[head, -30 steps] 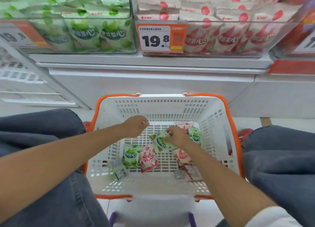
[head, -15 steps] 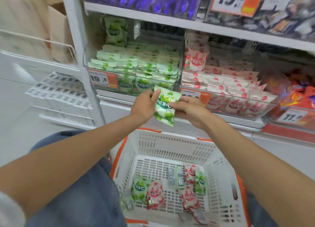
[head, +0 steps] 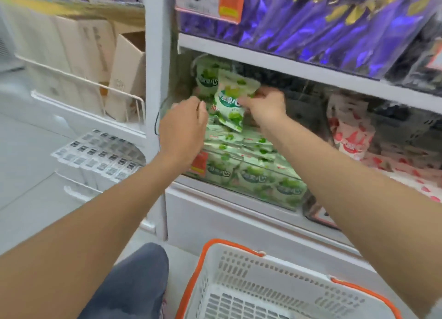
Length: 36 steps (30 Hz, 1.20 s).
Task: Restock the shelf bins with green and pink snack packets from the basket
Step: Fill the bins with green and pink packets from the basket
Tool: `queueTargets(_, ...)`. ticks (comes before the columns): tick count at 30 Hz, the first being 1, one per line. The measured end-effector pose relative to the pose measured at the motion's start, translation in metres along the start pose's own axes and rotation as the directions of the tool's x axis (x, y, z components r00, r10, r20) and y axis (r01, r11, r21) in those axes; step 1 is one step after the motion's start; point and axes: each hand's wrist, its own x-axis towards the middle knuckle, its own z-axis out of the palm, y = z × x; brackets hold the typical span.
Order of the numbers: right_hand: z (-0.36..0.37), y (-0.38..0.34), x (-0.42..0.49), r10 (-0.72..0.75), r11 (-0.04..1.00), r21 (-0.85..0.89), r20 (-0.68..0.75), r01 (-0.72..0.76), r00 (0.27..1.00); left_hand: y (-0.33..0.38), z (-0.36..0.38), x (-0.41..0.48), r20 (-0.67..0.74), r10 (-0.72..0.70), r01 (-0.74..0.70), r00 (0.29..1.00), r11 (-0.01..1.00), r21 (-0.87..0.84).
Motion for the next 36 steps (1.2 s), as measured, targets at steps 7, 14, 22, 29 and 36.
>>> queueTargets(7,0.077,0.003,0.069,-0.055,0.982,-0.183,-0.076,0.041,0.996,-0.021,0.008,-0.008,0.052,0.012,-0.011,0.999,1.0,-0.015)
queueTargets(14,0.097,0.03,0.056,-0.063,0.979,-0.2,-0.132,0.035,0.989,-0.022,0.012,-0.009,-0.001,0.026,-0.026,1.0,1.0,0.017)
queueTargets(22,0.103,0.023,0.062,-0.144,0.918,-0.377,-0.021,0.125,0.989,-0.023,0.014,-0.01,-0.024,0.033,-0.032,0.999,0.999,0.027)
queueTargets(29,0.107,0.024,0.071,-0.09,0.885,-0.461,-0.032,0.066,0.995,-0.023,0.013,-0.01,-0.038,0.049,-0.048,0.998,0.998,0.031)
queueTargets(36,0.085,0.023,0.053,-0.113,0.886,-0.456,-0.037,0.084,0.993,-0.022,0.014,-0.009,-0.037,0.054,-0.052,0.998,0.998,0.035)
